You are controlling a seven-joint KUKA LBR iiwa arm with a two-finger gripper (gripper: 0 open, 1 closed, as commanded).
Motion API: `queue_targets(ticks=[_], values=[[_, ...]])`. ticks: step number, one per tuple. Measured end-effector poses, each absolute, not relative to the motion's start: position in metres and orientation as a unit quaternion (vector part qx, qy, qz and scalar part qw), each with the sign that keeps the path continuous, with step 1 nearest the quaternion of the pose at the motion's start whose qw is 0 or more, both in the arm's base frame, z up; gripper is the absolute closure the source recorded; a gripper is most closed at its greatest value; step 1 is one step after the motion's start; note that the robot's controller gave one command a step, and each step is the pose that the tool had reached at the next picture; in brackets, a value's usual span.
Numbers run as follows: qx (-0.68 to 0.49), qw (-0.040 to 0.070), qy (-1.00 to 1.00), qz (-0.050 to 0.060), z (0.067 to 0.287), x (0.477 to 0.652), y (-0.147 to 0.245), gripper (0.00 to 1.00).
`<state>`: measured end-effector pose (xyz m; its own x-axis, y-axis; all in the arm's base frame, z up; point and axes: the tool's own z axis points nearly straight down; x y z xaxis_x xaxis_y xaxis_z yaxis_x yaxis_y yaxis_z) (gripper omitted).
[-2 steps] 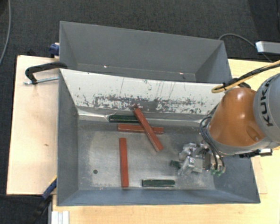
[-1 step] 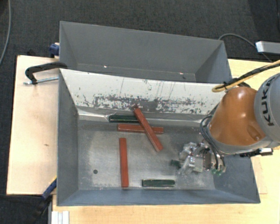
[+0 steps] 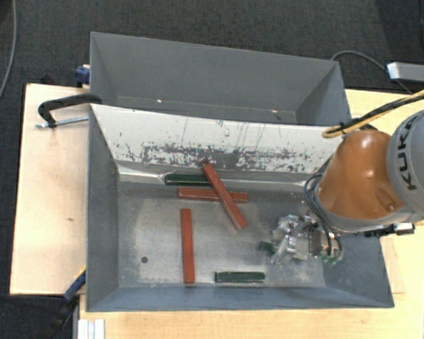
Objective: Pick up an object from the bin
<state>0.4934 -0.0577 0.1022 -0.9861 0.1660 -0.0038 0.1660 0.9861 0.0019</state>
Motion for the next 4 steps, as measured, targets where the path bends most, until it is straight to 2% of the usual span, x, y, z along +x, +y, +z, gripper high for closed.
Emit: queue_targets(ticks=[1, 3, 4], values=[[0.083, 0.000, 0.997, 0.001, 0.111, 0.493, -0.057, 1.00], [0.083, 0.003, 0.997, 0.001, 0.139, 0.494, -0.057, 1.00], [0.083, 0.000, 0.997, 0.001, 0.155, 0.493, -0.057, 1.00]])
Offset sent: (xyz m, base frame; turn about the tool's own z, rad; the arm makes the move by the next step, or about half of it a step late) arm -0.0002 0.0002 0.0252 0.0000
